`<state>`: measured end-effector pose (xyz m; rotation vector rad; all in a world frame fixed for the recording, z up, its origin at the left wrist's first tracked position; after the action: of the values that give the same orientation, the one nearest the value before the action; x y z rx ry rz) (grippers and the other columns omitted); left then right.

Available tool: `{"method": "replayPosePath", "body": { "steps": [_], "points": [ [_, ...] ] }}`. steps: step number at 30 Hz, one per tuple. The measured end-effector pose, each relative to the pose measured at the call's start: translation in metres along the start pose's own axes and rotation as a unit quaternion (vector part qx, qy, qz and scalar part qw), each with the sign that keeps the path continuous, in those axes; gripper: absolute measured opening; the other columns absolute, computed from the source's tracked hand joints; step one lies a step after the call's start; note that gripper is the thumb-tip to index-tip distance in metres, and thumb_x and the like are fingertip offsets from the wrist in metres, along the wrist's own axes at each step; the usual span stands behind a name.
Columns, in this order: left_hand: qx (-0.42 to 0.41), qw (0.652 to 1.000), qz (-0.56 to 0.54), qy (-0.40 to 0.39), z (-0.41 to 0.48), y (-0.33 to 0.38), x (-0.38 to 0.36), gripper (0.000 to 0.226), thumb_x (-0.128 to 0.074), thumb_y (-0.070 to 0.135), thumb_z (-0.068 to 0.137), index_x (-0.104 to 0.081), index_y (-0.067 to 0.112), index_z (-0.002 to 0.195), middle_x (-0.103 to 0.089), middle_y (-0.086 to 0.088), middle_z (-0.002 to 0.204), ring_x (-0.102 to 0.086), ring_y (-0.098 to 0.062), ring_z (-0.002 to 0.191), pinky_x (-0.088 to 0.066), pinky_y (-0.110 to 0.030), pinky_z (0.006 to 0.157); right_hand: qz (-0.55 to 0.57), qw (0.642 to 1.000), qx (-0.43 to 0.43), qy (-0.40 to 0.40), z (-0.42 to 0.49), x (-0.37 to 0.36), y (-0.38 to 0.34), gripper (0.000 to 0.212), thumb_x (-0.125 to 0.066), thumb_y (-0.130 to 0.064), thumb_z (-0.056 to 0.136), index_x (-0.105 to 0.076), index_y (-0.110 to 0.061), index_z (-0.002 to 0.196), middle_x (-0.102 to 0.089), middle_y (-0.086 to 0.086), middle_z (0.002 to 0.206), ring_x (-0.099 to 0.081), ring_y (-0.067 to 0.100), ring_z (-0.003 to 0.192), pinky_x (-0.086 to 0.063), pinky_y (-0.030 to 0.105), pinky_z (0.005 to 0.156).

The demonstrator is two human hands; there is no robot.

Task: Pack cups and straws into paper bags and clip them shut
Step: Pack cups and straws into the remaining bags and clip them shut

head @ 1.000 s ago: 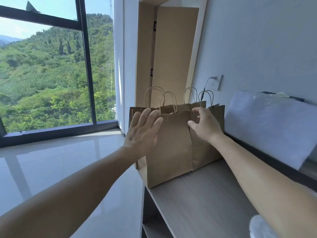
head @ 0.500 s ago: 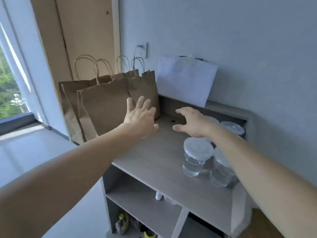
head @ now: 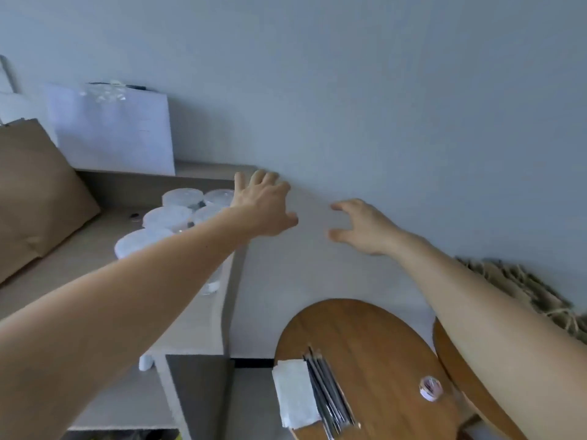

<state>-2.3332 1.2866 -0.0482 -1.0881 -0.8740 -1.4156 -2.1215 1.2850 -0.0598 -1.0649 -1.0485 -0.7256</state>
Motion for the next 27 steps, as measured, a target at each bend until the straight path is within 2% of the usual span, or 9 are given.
{"method": "replayPosePath", "body": {
  "steps": [3,7,15,18,22,26,27],
  "points": [
    [-0.039,0.999,-0.015,-0.028,0.015,0.082,-0.017,0.067,-0.05,0.06,0.087,-0.041,0.025,0.145,-0.03,-0.004,0.157,-0.02,-0.024,0.145,-0.014,-0.054,0.114,0.007,0.999,-0.053,-0.009,-0.04,0.019,0.079,0.073,-0.064,-0.046,0.09,-0.034,-0.019,0.151,-0.031,0.005,0.157,-0.031,0.023,0.143,-0.029,0.041,0.116],
    [-0.085,0.994,-0.038,-0.057,0.028,0.171,-0.04,0.071,-0.049,0.061,0.088,-0.037,0.024,0.148,-0.03,-0.004,0.157,-0.022,-0.025,0.145,-0.017,-0.054,0.114,0.02,0.994,-0.107,-0.009,-0.08,0.033,0.161,0.073,-0.062,-0.049,0.091,-0.033,-0.02,0.151,-0.03,0.004,0.157,-0.031,0.023,0.143,-0.03,0.04,0.115],
    [-0.169,0.977,-0.073,-0.109,0.062,0.298,-0.085,0.069,-0.049,0.057,0.091,-0.036,0.023,0.149,-0.033,-0.003,0.156,-0.024,-0.026,0.145,-0.021,-0.052,0.116,0.054,0.98,-0.192,-0.012,-0.124,0.028,0.277,0.071,-0.061,-0.051,0.09,-0.036,-0.021,0.149,-0.033,0.002,0.156,-0.036,0.02,0.139,-0.035,0.038,0.111],
    [-0.191,0.968,-0.094,-0.133,0.08,0.337,-0.11,0.068,-0.05,0.055,0.092,-0.036,0.022,0.149,-0.033,-0.003,0.156,-0.024,-0.026,0.145,-0.021,-0.052,0.116,0.072,0.97,-0.233,-0.016,-0.133,0.023,0.314,0.07,-0.062,-0.048,0.091,-0.036,-0.019,0.149,-0.036,0.002,0.154,-0.042,0.015,0.13,-0.04,0.03,0.1],
    [-0.231,0.951,-0.127,-0.161,0.105,0.395,-0.138,0.065,-0.051,0.053,0.092,-0.038,0.022,0.148,-0.036,-0.004,0.154,-0.026,-0.027,0.143,-0.023,-0.05,0.115,0.058,0.955,-0.291,-0.023,-0.146,0.019,0.369,0.07,-0.062,-0.047,0.091,-0.037,-0.016,0.149,-0.043,0.005,0.15,-0.054,0.018,0.121,-0.046,0.028,0.09],
    [-0.263,0.932,-0.16,-0.192,0.116,0.459,-0.159,0.06,-0.054,0.05,0.091,-0.043,0.022,0.144,-0.041,-0.004,0.149,-0.032,-0.027,0.14,-0.026,-0.048,0.112,0.044,0.934,-0.353,-0.016,-0.171,0.018,0.426,0.068,-0.06,-0.04,0.092,-0.036,-0.014,0.15,-0.043,0.005,0.151,-0.043,0.024,0.135,-0.039,0.036,0.102],
    [-0.271,0.928,-0.163,-0.196,0.118,0.474,-0.164,0.06,-0.054,0.049,0.091,-0.044,0.022,0.143,-0.041,-0.004,0.149,-0.032,-0.027,0.139,-0.026,-0.048,0.113,0.036,0.929,-0.369,-0.02,-0.177,0.019,0.441,0.067,-0.059,-0.039,0.093,-0.035,-0.015,0.15,-0.042,0.005,0.151,-0.043,0.025,0.135,-0.039,0.036,0.101]
  ]
}}
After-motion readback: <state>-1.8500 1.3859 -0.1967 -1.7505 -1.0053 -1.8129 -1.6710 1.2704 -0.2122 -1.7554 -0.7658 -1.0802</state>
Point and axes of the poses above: each hand's wrist, its own z-axis towards the middle knuckle, its own x-axis out of the back of the hand, y = z × x, the point moved 1 cm from there along z, towards the middle knuckle
